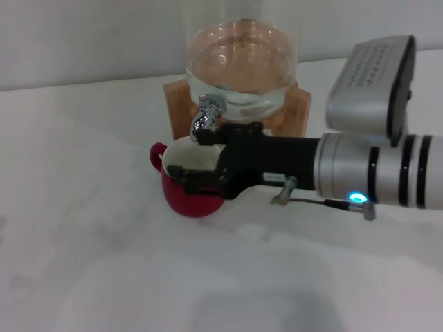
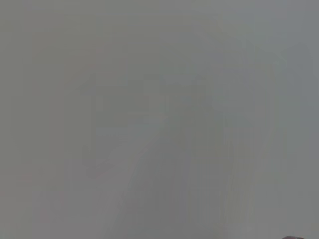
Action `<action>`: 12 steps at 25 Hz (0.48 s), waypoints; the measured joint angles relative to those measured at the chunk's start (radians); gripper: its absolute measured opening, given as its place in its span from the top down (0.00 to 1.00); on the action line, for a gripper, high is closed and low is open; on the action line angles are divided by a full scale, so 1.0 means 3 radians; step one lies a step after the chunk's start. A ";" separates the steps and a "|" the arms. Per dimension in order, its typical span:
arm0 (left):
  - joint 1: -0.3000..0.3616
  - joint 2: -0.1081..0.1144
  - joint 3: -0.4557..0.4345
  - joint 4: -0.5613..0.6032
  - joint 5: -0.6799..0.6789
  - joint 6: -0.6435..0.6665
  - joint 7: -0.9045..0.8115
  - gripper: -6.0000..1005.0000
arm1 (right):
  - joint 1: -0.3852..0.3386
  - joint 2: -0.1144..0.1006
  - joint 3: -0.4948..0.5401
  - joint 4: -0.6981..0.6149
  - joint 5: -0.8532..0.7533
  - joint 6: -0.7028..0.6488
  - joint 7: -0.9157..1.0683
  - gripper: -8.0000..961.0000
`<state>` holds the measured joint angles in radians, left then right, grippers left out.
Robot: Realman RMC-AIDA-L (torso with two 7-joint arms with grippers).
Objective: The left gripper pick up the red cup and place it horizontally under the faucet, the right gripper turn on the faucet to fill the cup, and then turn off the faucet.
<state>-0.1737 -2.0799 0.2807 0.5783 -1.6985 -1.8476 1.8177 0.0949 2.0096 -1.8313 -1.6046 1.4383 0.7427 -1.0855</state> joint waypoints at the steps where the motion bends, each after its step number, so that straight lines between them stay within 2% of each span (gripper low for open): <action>1: 0.0001 0.0000 0.0000 0.0000 0.0000 0.0000 0.0000 0.13 | 0.0043 -0.0001 -0.0049 -0.0005 -0.0017 0.0011 -0.0005 0.22; 4: 0.0003 -0.0001 0.0000 0.0009 0.0002 -0.0001 0.0000 0.13 | 0.0048 -0.0004 -0.0050 -0.0026 -0.0029 0.0014 -0.0003 0.22; 8: 0.0038 0.0003 0.0001 0.0042 0.0029 0.0000 -0.0045 0.13 | -0.0059 -0.0009 0.0028 -0.0136 -0.0030 0.0031 0.0000 0.22; 12: 0.0045 0.0014 -0.0007 0.0307 0.0295 0.0040 -0.0416 0.13 | -0.0190 -0.0002 0.0131 -0.0223 -0.0032 0.0066 -0.0008 0.22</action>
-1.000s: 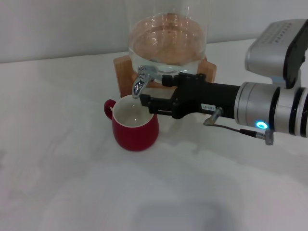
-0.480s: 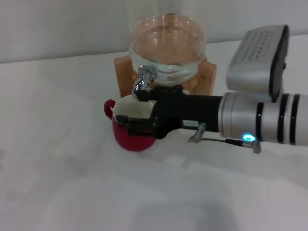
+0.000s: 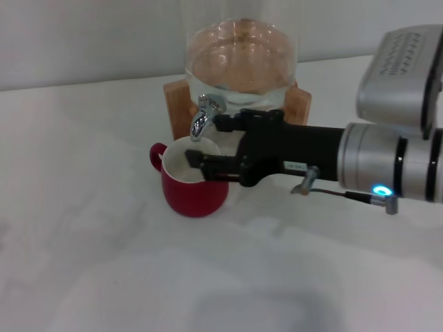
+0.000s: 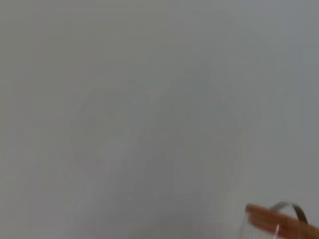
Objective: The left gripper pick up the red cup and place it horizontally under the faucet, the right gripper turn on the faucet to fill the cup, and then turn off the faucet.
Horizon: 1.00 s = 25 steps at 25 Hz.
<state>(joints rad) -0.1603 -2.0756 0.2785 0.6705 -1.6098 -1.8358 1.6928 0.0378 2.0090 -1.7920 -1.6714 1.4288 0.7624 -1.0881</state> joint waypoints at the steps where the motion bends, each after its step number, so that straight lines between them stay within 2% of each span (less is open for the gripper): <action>1: 0.0004 -0.0008 -0.0002 0.0116 0.0089 0.0016 -0.0101 0.13 | -0.0018 0.0000 0.0024 -0.0001 -0.0001 0.0006 0.0000 0.22; 4: 0.0052 -0.0032 -0.0001 0.0325 0.0176 0.0023 -0.0194 0.13 | -0.0029 0.0001 0.0071 0.0025 -0.0001 0.0015 -0.0001 0.22; 9: 0.0176 -0.0041 0.0007 0.0462 0.0189 0.0047 -0.0267 0.14 | -0.0030 0.0005 0.0093 0.0083 0.0001 0.0002 -0.0002 0.22; 25: 0.0466 -0.0078 -0.0012 0.0426 -0.0061 0.0099 -0.0187 0.14 | 0.0008 0.0007 0.0145 0.0172 0.0032 -0.0023 -0.0009 0.22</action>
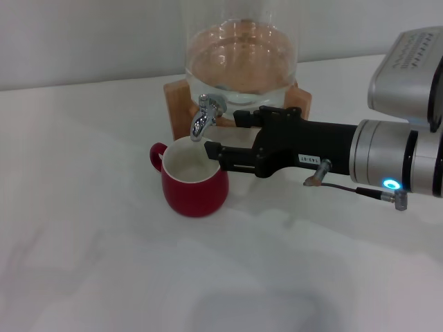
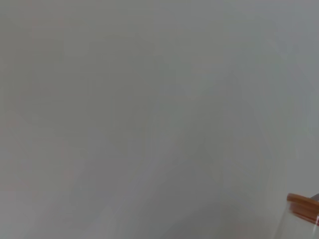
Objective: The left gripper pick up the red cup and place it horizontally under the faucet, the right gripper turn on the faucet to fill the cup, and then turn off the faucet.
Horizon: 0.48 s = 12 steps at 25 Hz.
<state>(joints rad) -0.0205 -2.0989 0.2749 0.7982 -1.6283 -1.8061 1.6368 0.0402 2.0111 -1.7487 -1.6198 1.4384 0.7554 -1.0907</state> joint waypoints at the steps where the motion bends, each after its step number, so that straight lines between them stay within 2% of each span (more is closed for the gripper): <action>1: 0.0011 -0.0002 -0.0001 -0.0004 -0.0003 0.0008 0.0010 0.14 | 0.0000 0.0000 0.0000 0.0000 0.0000 -0.0003 0.0000 0.22; 12: -0.0011 0.0029 -0.0001 -0.0208 -0.0086 0.0023 0.0064 0.14 | -0.0002 0.0000 0.0000 0.0015 0.0002 -0.0006 0.0000 0.22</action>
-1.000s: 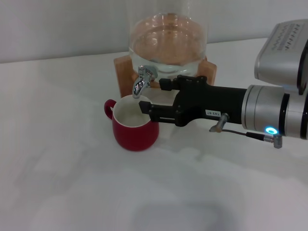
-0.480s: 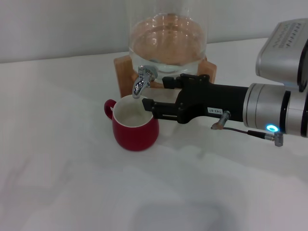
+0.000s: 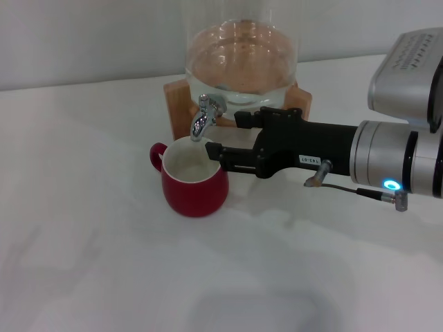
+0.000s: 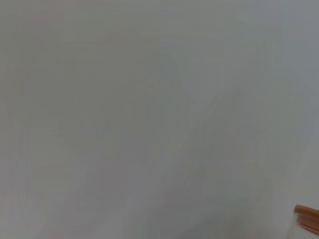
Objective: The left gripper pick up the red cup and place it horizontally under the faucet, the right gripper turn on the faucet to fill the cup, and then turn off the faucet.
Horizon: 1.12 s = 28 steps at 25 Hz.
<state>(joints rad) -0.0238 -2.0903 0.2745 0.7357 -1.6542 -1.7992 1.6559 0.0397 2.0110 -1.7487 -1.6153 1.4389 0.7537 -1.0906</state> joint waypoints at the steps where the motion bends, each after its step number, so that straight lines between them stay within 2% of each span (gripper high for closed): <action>1: -0.0006 0.0002 0.0000 -0.0006 -0.0005 -0.0003 0.0000 0.14 | -0.0001 0.0000 0.0000 0.0000 0.0001 0.0000 0.0000 0.22; 6: -0.0048 0.0022 0.0000 -0.0126 -0.0102 -0.0045 -0.0002 0.14 | -0.0001 0.0000 0.0005 0.0009 0.0005 0.0000 0.0000 0.22; 11: -0.0053 0.0039 0.0000 -0.0262 -0.0423 -0.0232 -0.0033 0.14 | 0.0000 0.0000 0.0042 0.0032 0.0005 0.0015 0.0000 0.22; 18: -0.0039 0.0043 0.0000 -0.0304 -0.0795 -0.0409 -0.0364 0.14 | 0.0001 0.0000 0.0090 0.0045 0.0005 0.0022 0.0000 0.22; 23: -0.0056 0.0044 0.0014 -0.0271 -0.0693 -0.0412 -0.0177 0.14 | 0.0001 0.0000 0.0092 0.0052 0.0005 0.0024 0.0000 0.22; 28: -0.0067 0.0033 0.0004 -0.0087 -0.0351 -0.0290 0.0067 0.14 | 0.0002 0.0000 0.0092 0.0053 0.0004 0.0025 0.0000 0.22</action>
<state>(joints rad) -0.0439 -2.0802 0.2757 0.7097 -1.7595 -1.8863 1.6760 0.0403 2.0110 -1.7212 -1.5995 1.4402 0.7611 -1.0905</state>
